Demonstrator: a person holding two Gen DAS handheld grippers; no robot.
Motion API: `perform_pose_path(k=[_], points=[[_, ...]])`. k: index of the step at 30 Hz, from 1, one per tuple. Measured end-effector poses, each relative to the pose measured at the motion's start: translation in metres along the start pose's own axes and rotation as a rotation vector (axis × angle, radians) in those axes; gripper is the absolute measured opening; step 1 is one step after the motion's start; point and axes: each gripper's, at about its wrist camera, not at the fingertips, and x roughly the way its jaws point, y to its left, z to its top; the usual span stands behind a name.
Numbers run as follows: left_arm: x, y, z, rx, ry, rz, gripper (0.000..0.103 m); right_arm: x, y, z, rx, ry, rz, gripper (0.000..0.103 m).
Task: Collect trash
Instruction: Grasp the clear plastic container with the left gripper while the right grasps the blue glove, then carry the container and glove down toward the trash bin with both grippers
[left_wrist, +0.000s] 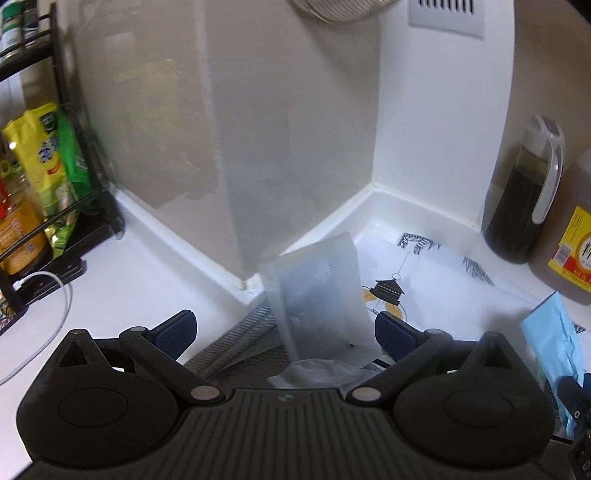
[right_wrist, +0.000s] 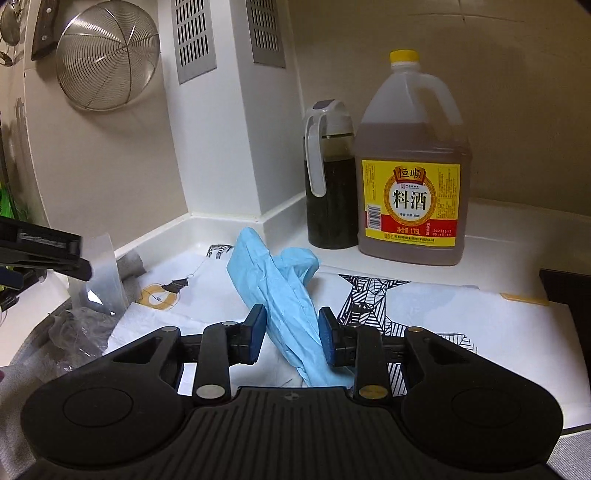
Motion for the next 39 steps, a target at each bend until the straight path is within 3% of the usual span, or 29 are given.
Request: perform_pose_path(k=[5, 15, 22, 23, 27, 31, 39], points=[[0.020, -0.013, 0.002, 0.010, 0.036, 0.012, 0.103, 0.004, -0.001, -0.002, -0.007, 0.010, -0.024, 0.034], [0.051, -0.010, 0.014, -0.086, 0.083, -0.038, 0.103, 0.006, -0.008, -0.002, 0.021, 0.010, -0.058, 0.034], [0.061, -0.028, 0.014, -0.022, 0.111, 0.050, 0.103, 0.010, -0.010, -0.003, 0.029, 0.022, -0.069, 0.034], [0.060, -0.030, 0.013, -0.008, 0.105, 0.076, 0.101, 0.009, -0.010, -0.003, 0.031, 0.020, -0.069, 0.034], [0.055, -0.029, 0.008, 0.020, 0.074, 0.199, 0.069, 0.009, -0.011, -0.001, 0.040, 0.016, -0.070, 0.034], [0.042, -0.013, 0.007, -0.042, 0.089, 0.149, 0.067, 0.006, -0.014, 0.000, 0.056, 0.002, -0.070, 0.034], [-0.022, 0.010, -0.002, -0.030, -0.008, 0.100, 0.067, -0.001, -0.018, 0.004, 0.084, -0.046, -0.067, 0.033]])
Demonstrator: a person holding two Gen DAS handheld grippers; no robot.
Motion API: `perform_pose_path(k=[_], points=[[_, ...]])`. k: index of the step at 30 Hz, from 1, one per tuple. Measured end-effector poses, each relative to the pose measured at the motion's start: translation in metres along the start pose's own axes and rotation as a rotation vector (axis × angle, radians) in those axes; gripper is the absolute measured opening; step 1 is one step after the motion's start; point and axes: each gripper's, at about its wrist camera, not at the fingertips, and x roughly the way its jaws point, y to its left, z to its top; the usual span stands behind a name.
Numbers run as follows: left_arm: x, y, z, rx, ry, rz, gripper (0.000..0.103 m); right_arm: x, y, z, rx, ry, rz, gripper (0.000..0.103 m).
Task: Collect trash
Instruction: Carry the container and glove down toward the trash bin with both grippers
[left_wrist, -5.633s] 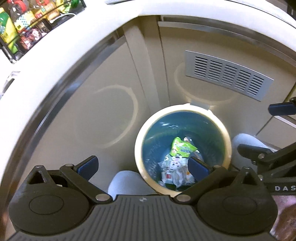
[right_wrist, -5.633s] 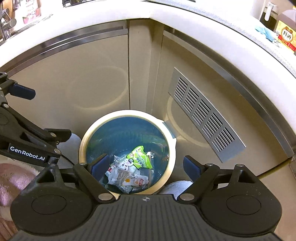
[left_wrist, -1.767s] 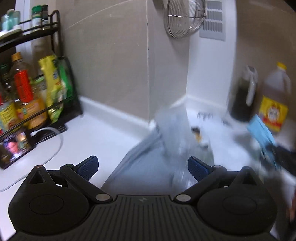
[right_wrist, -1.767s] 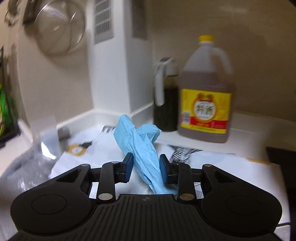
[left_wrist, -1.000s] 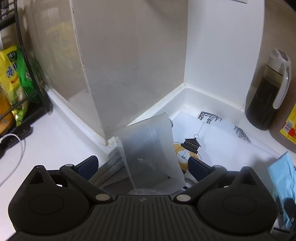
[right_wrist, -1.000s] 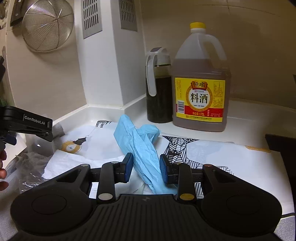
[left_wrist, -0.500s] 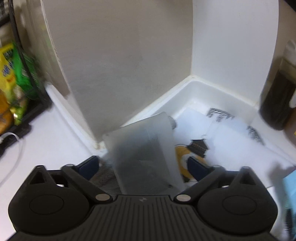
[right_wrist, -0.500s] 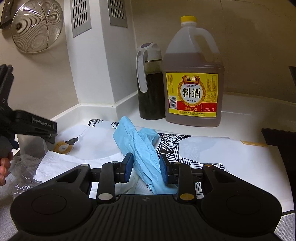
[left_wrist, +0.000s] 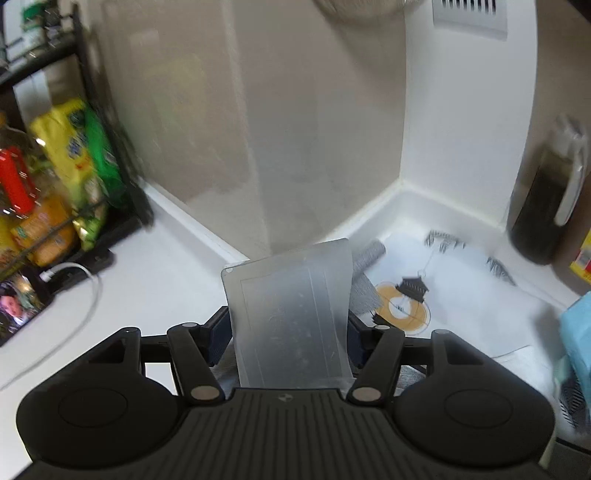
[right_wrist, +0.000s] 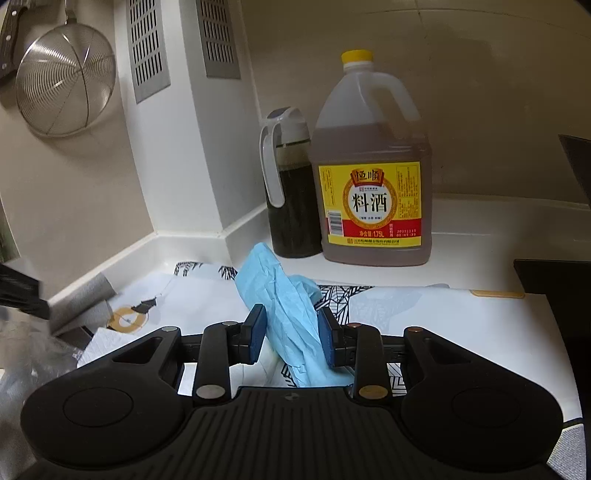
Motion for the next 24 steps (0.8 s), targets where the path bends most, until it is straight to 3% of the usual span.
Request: perform_pose_path(k=[5, 9, 18, 24], points=[[-0.044, 0.028, 0.007, 0.012, -0.146, 0.073, 0.067, -0.007, -0.004, 0.003, 0.033, -0.056, 0.013, 0.029], [-0.075, 0.057, -0.003, -0.026, -0.173, 0.068, 0.068, -0.016, -0.007, 0.006, 0.053, -0.119, 0.015, 0.026], [-0.149, 0.113, -0.109, 0.000, -0.148, 0.032, 0.068, -0.040, 0.001, 0.007, 0.050, -0.234, 0.079, 0.024], [-0.205, 0.161, -0.177, 0.042, -0.125, 0.045, 0.068, -0.105, 0.021, -0.004, -0.026, -0.263, 0.205, 0.025]])
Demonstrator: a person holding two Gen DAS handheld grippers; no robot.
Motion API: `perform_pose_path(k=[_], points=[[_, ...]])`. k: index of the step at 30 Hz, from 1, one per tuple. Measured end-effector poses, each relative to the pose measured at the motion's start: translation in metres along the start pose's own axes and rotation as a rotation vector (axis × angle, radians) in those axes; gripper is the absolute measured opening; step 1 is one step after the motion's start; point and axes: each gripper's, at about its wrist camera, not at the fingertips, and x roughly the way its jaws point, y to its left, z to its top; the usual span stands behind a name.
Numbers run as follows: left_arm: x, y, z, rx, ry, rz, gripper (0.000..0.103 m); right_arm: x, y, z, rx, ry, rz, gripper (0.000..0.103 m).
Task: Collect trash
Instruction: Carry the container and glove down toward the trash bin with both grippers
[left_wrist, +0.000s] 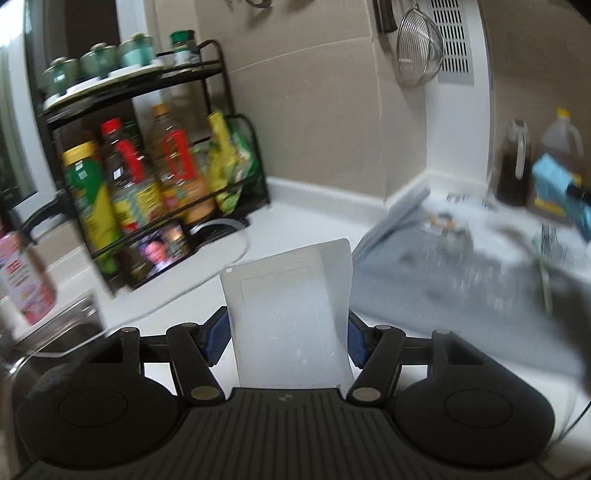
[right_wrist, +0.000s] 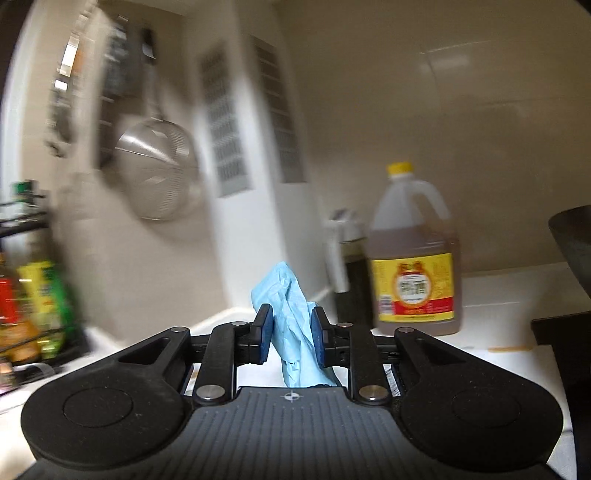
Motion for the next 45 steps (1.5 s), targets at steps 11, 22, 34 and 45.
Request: perform_pose_path(k=[11, 22, 34, 45], points=[[-0.052, 0.027, -0.094, -0.007, 0.076, -0.057, 0.068, -0.151, 0.033, -0.003, -0.085, 0.093, 0.186, 0.025], [-0.089, 0.016, -0.161, 0.006, 0.093, -0.136, 0.068, -0.245, 0.074, -0.053, -0.177, 0.264, 0.292, 0.025], [-0.096, 0.020, -0.194, -0.040, 0.127, -0.118, 0.068, -0.269, 0.081, -0.117, -0.213, 0.462, 0.258, 0.025], [-0.092, 0.020, -0.195, -0.038, 0.144, -0.120, 0.068, -0.267, 0.088, -0.122, -0.235, 0.484, 0.276, 0.025]])
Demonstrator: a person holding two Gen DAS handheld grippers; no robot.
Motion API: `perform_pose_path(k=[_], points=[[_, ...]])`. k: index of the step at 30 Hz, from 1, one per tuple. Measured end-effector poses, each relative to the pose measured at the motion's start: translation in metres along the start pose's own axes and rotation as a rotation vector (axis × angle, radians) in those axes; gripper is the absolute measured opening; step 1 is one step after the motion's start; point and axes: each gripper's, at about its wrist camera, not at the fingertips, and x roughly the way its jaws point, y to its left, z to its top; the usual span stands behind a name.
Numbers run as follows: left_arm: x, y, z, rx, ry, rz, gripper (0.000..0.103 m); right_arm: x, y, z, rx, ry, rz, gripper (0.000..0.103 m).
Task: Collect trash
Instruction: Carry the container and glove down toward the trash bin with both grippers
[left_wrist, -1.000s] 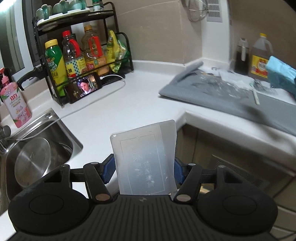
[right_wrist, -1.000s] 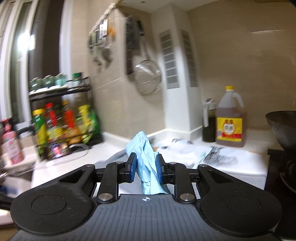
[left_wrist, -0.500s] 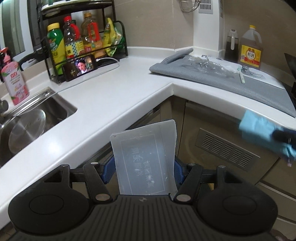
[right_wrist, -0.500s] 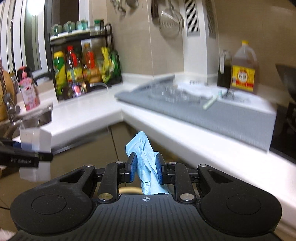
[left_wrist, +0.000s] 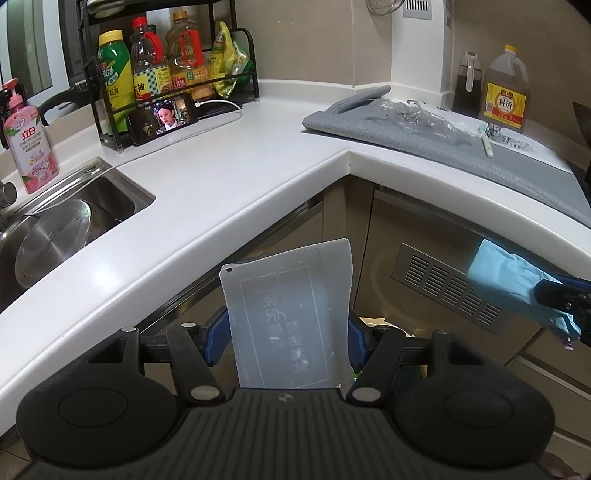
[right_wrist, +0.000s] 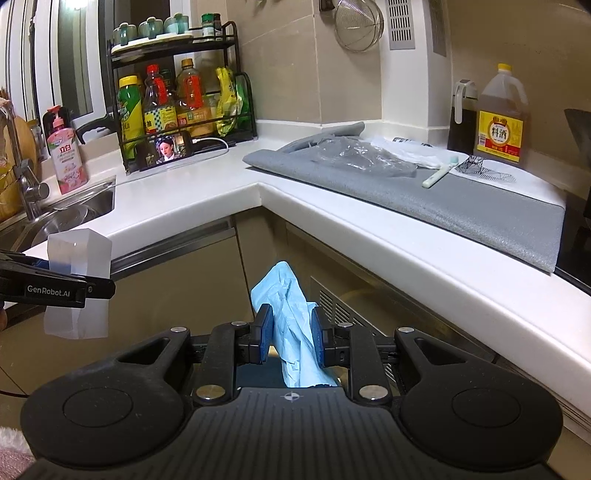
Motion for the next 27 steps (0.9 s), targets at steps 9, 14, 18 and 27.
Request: perform_pose_path(k=[9, 14, 18, 27], points=[[0.006, -0.004, 0.002, 0.025, 0.012, -0.007, 0.068, 0.003, -0.005, 0.003, 0.013, 0.001, -0.021, 0.025], [0.010, -0.007, 0.002, 0.043, 0.014, -0.011, 0.068, 0.007, -0.005, 0.003, 0.011, 0.009, -0.021, 0.025], [0.015, -0.009, 0.002, 0.047, 0.026, -0.018, 0.068, 0.011, -0.003, 0.004, 0.009, 0.017, -0.020, 0.025], [0.036, -0.009, 0.000, 0.049, 0.081, -0.037, 0.068, 0.026, -0.002, 0.004, 0.002, 0.057, -0.017, 0.025]])
